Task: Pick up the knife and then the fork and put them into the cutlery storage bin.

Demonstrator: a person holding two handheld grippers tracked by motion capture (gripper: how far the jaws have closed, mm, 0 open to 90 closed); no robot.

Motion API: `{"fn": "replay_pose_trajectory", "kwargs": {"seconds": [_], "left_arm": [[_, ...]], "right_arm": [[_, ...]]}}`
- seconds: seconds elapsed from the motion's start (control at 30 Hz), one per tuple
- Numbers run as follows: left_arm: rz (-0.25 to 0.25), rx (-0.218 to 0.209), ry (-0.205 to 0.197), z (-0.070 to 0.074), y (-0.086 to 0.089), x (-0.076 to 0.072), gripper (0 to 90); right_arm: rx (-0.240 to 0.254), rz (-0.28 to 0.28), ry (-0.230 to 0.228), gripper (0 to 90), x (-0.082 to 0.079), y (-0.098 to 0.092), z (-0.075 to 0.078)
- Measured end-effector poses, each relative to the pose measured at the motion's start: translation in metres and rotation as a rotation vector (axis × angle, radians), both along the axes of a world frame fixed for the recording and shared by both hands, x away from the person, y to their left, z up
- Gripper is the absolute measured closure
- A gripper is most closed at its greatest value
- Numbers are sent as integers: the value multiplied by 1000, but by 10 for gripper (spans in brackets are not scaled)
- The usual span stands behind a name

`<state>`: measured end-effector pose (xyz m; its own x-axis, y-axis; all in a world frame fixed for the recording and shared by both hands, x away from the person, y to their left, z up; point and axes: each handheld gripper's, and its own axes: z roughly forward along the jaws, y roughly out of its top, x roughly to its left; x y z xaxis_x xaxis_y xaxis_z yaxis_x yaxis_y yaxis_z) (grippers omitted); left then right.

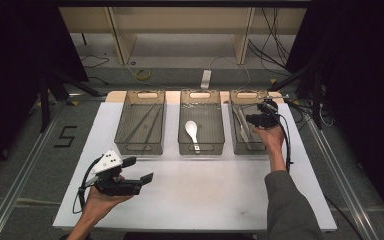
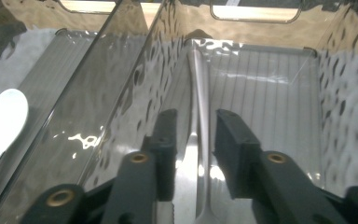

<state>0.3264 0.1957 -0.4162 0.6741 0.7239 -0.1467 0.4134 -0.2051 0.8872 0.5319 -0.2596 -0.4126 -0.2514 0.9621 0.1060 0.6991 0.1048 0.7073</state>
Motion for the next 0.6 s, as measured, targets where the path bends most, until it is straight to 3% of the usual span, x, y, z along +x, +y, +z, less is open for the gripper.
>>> {"fn": "replay_pose_trajectory", "kwargs": {"seconds": [0.13, 0.27, 0.6], "left_arm": [[3, -13, -2, 1, 2, 0, 155], [8, -21, 4, 1, 2, 1, 154], [3, -31, 17, 0, 2, 1, 152]], "right_arm": [[6, 25, -18, 602, -8, -2, 7], [55, 70, -57, 522, -24, -2, 18], [125, 226, -163, 339, -93, 15, 26]]}}
